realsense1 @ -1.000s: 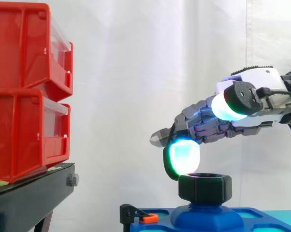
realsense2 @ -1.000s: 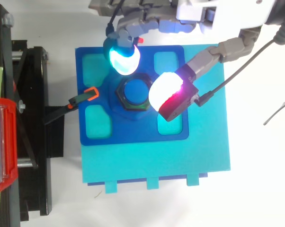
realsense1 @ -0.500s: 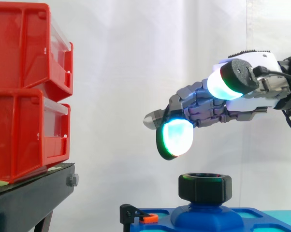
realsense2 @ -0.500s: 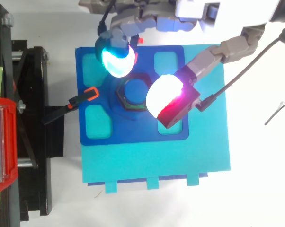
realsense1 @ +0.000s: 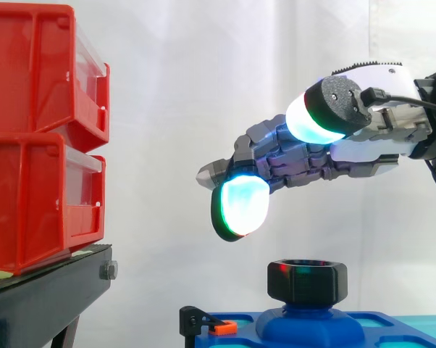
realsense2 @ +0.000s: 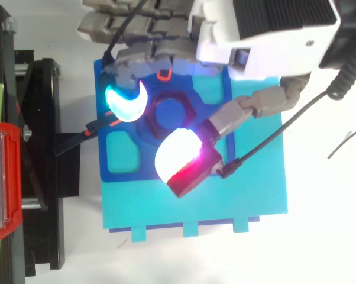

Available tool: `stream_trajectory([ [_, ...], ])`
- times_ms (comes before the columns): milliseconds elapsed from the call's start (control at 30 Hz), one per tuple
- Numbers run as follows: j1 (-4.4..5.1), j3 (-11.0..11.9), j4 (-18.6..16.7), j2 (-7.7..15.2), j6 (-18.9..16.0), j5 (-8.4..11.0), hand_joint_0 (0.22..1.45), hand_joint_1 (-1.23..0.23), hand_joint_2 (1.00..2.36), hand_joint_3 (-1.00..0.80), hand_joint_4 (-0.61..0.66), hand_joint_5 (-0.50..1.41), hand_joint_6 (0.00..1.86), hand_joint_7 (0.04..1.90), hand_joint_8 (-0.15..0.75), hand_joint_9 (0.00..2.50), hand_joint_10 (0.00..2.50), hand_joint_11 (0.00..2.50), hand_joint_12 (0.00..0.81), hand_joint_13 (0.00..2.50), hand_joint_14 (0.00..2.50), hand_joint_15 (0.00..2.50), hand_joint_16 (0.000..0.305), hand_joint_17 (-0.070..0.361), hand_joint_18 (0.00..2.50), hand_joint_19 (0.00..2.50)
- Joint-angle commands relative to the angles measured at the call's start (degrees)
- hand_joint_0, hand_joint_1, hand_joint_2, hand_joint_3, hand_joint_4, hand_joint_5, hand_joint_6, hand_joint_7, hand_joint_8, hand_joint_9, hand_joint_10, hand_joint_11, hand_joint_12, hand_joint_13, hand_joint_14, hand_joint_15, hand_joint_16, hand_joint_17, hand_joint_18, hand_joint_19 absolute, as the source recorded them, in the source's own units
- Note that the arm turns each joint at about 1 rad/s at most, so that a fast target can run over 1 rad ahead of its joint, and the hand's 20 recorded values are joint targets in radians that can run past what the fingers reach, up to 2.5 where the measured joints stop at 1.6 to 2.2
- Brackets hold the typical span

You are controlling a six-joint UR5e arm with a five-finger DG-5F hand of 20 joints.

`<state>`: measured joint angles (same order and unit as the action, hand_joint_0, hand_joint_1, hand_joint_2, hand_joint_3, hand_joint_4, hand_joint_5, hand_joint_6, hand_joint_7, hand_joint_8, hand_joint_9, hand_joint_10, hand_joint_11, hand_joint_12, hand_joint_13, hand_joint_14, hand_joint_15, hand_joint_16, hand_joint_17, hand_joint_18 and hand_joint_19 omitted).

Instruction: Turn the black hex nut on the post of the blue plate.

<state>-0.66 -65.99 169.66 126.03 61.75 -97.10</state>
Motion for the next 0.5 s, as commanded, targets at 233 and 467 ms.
stream_trajectory([
  [233,1.63,-0.4,0.9,1.8,-1.6,1.48,0.50,-0.25,1.00,-0.50,0.29,-0.18,0.50,1.07,0.249,0.15,0.00,0.00,0.350,0.00,0.00,0.00,0.049,0.110,0.00,0.16],
  [467,1.72,-0.4,0.9,1.8,-2.2,1.30,0.50,-0.25,1.00,-0.50,0.29,-0.18,0.50,1.07,0.248,0.15,0.00,0.00,0.351,0.00,0.00,0.00,0.049,0.110,0.00,0.16],
])
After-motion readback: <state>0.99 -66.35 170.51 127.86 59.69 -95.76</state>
